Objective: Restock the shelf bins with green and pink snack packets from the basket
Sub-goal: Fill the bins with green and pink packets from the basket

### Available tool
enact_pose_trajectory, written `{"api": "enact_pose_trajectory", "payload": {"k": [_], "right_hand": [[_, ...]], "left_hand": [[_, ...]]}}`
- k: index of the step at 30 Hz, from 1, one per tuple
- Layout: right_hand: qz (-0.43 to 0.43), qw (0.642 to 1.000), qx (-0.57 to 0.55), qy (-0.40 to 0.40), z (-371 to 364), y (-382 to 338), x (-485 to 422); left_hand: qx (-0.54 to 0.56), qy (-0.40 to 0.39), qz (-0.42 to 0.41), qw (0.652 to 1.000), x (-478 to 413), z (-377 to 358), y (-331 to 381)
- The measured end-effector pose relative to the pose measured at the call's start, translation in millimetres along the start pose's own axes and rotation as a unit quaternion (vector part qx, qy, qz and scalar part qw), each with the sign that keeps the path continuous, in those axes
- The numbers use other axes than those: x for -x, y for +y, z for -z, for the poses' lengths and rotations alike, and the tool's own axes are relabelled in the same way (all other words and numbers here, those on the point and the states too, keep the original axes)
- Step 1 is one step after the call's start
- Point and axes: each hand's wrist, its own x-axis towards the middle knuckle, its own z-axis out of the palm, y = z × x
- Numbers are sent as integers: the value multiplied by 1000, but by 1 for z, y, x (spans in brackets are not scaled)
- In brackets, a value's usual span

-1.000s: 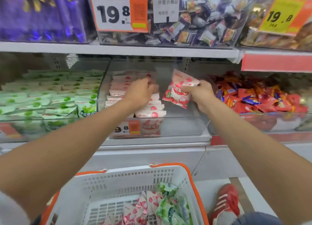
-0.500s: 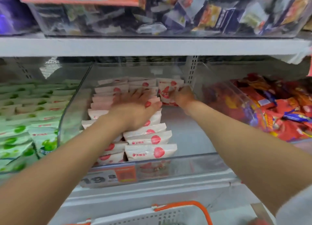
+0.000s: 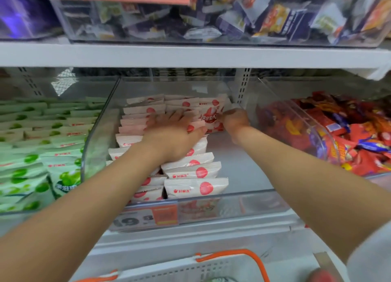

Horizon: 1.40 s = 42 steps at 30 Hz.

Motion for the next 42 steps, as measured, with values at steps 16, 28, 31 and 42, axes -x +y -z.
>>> {"api": "enact_pose_trajectory", "payload": {"k": [16,28,31,42], "right_hand": [[301,920,252,-5,81,-45,194],[62,810,463,-354,61,161,316],[24,772,493,-400,34,213,314],[135,641,585,-478,-38,288,319]], "left_hand": [[183,166,-19,969,122,50,50],[176,-209,142,951,260,-111,-14],[175,-234,158,943,264,-136,-32],[208,-270,176,923,267,-164,-42]]}}
